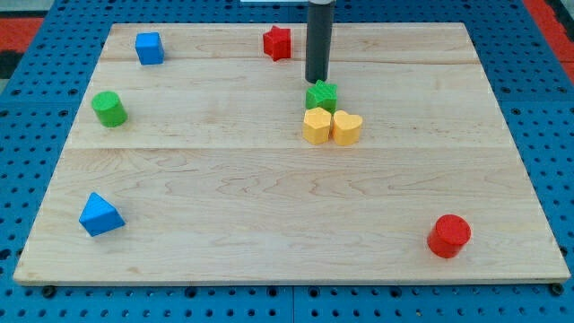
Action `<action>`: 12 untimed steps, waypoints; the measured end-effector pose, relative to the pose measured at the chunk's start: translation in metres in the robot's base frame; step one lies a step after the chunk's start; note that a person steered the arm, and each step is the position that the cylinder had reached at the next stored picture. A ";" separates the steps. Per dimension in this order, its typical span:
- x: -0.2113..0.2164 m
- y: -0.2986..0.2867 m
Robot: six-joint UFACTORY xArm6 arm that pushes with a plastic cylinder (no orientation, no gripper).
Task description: Move the red star left to the green star
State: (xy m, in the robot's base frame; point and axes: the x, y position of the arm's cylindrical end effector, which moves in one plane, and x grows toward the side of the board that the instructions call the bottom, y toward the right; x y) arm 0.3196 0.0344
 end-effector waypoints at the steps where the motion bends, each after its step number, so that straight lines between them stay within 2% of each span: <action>1: 0.019 0.000; 2: 0.029 0.017; 3: 0.022 0.017; 4: -0.024 0.024; 5: -0.037 0.028; 6: -0.089 -0.003; 7: -0.112 -0.044; 8: -0.108 -0.109; 9: -0.079 -0.124; 10: -0.070 -0.052; 11: -0.101 -0.072; 12: -0.105 -0.028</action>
State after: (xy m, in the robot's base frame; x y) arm 0.2149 0.0066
